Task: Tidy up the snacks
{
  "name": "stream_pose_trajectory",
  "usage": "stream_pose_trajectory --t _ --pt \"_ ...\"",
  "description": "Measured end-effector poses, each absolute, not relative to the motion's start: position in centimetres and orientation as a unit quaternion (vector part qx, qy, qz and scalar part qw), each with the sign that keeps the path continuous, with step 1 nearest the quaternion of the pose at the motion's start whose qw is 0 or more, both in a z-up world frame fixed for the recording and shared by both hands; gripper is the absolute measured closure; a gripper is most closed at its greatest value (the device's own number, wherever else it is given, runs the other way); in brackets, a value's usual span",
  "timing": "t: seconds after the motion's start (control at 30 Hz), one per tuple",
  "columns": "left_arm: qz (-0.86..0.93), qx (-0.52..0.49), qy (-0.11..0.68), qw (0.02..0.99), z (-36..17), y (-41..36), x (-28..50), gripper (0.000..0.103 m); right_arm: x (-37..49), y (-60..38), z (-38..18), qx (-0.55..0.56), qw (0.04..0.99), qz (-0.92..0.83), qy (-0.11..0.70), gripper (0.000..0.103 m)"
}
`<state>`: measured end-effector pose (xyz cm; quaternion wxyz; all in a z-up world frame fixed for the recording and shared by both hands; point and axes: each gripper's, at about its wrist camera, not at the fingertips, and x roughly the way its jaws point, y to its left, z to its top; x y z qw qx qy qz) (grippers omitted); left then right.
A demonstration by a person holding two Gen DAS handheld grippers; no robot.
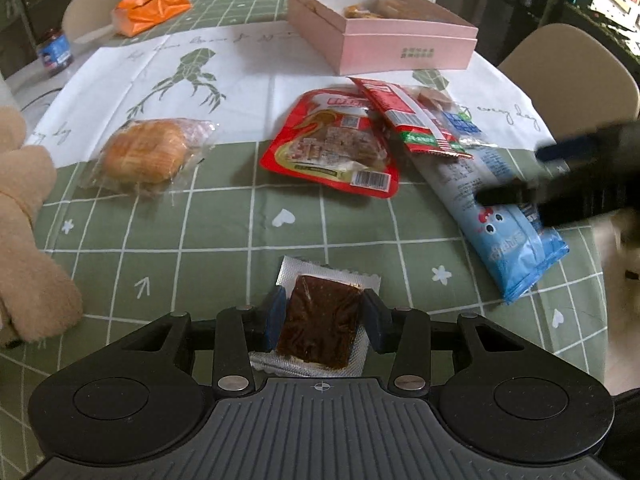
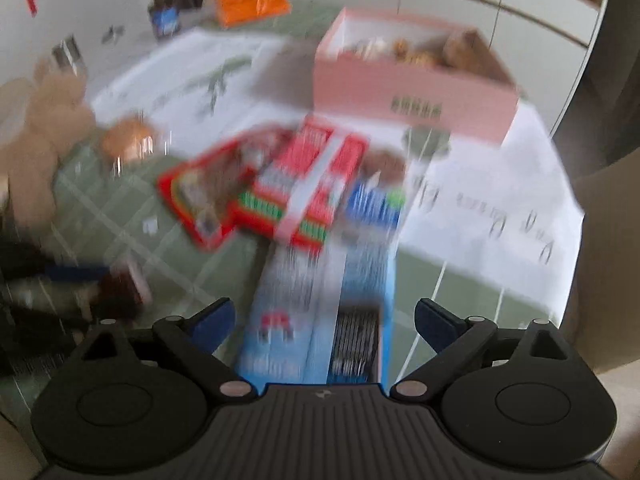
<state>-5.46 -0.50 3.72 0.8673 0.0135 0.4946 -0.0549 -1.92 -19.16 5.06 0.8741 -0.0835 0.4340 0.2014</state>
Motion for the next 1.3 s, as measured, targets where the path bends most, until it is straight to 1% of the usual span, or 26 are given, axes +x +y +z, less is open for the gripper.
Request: stream_pose_trajectory --t 0.17,0.33,0.4,0.53,0.63,0.67,0.77,0.87,0.93,1.0,1.03,1.13,1.2,1.23,1.3 --pt "-0.054 -0.044 0.498 0.864 4.0 1.3 -5.3 0.057 0.7 -17.1 7.6 -0.015 0.864 0.239 0.443 0.006" --pt "-0.008 -0.053 0.496 0.867 4.1 3.0 -5.6 0.057 3.1 -11.9 6.9 0.027 0.813 0.298 0.499 0.008" --pt "0.002 -0.074 0.496 0.865 4.3 3.9 -5.8 0.057 4.5 -10.1 6.4 0.016 0.809 0.279 0.517 0.009" --pt "0.021 -0.124 0.485 0.866 4.3 5.1 -6.3 0.057 6.8 -8.9 4.9 -0.042 0.823 0.179 0.537 0.009" --pt "0.034 -0.143 0.475 0.868 4.3 5.1 -6.6 0.057 8.4 -9.3 3.8 -0.001 0.814 0.162 0.558 0.009" --pt "0.037 -0.144 0.473 0.868 4.3 5.1 -6.6 0.057 8.9 -9.3 3.6 0.016 0.811 0.160 0.562 0.006" --pt "0.037 -0.143 0.469 0.871 4.3 5.0 -6.8 0.057 9.6 -8.1 3.5 0.009 0.822 0.154 0.548 0.005" --pt "0.033 -0.139 0.468 0.872 4.3 5.1 -6.9 0.057 10.2 -6.2 3.3 -0.042 0.833 0.143 0.532 0.002" --pt "0.031 -0.142 0.467 0.872 4.3 5.2 -6.8 0.057 10.2 -5.5 3.0 -0.070 0.839 0.139 0.521 0.003" --pt "0.029 -0.146 0.466 0.872 4.3 5.4 -6.9 0.057 9.8 -5.6 3.2 -0.088 0.842 0.154 0.510 0.009" --pt "0.028 -0.148 0.466 0.872 4.3 5.4 -6.8 0.057 9.3 -5.8 3.3 -0.097 0.842 0.167 0.505 0.016" --pt "0.021 -0.151 0.466 0.871 4.2 5.5 -6.5 0.057 7.9 -7.3 3.7 -0.095 0.828 0.201 0.514 0.022" --pt "0.016 -0.152 0.468 0.870 4.2 5.5 -6.1 0.057 6.5 -8.6 3.9 -0.101 0.822 0.214 0.517 0.034" --pt "0.013 -0.152 0.469 0.870 4.2 5.4 -5.9 0.057 5.9 -9.1 4.1 -0.107 0.822 0.218 0.516 0.037" --pt "0.006 -0.149 0.470 0.870 4.2 4.9 -5.3 0.057 4.5 -10.5 4.3 -0.110 0.820 0.230 0.512 0.037"
